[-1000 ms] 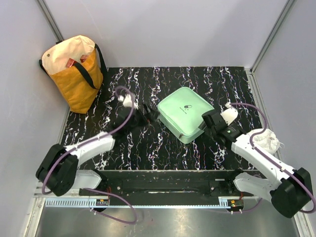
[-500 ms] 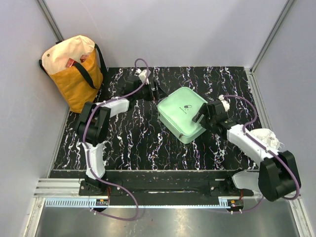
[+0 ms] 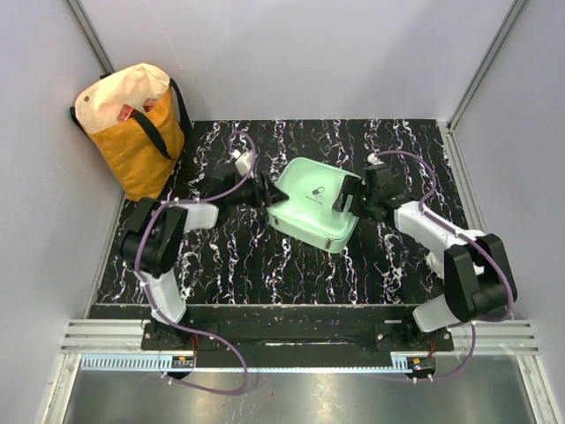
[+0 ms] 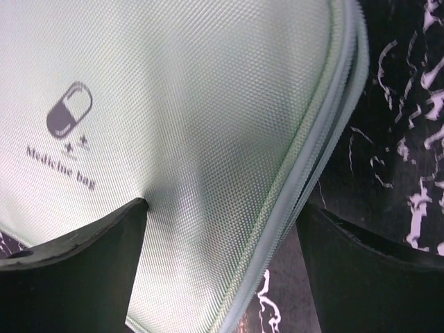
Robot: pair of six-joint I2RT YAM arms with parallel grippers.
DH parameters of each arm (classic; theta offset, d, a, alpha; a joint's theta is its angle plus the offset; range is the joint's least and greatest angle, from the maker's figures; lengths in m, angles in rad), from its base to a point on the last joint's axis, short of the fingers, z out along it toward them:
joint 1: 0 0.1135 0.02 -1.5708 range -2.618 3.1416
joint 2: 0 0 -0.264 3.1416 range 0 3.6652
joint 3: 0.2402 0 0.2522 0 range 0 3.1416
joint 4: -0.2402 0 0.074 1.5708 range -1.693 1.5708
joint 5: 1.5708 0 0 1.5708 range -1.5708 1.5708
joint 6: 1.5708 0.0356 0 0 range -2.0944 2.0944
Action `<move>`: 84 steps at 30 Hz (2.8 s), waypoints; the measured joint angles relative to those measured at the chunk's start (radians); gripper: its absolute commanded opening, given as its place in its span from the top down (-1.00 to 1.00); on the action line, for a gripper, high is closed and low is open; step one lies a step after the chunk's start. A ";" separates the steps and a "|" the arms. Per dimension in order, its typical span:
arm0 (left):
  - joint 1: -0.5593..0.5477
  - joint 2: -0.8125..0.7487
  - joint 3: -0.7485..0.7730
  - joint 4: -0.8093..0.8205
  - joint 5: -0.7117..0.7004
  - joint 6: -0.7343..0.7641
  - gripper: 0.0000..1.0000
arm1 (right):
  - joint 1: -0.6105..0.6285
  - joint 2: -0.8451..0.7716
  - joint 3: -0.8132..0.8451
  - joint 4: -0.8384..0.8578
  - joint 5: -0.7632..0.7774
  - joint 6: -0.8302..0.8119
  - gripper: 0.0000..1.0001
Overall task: Organize the medicine kit
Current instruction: Adjust the medicine box at the center of the board, then zip the medicine box at the center of the board.
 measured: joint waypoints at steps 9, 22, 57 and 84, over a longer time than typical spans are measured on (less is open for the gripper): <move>-0.050 -0.390 -0.369 -0.075 -0.187 -0.029 -0.70 | -0.011 0.168 0.143 0.058 -0.145 -0.126 -0.95; -0.135 -0.779 -0.158 -0.547 -0.570 0.102 -0.98 | 0.041 -0.431 -0.117 0.063 0.124 -0.180 -0.55; -0.368 -0.063 0.283 -0.486 -0.438 0.238 -0.82 | 0.633 -0.227 -0.335 0.123 0.812 -0.074 -0.11; -0.351 -0.075 0.185 -0.343 -0.269 0.375 -0.56 | 0.360 -0.295 -0.340 0.170 0.399 -0.244 1.00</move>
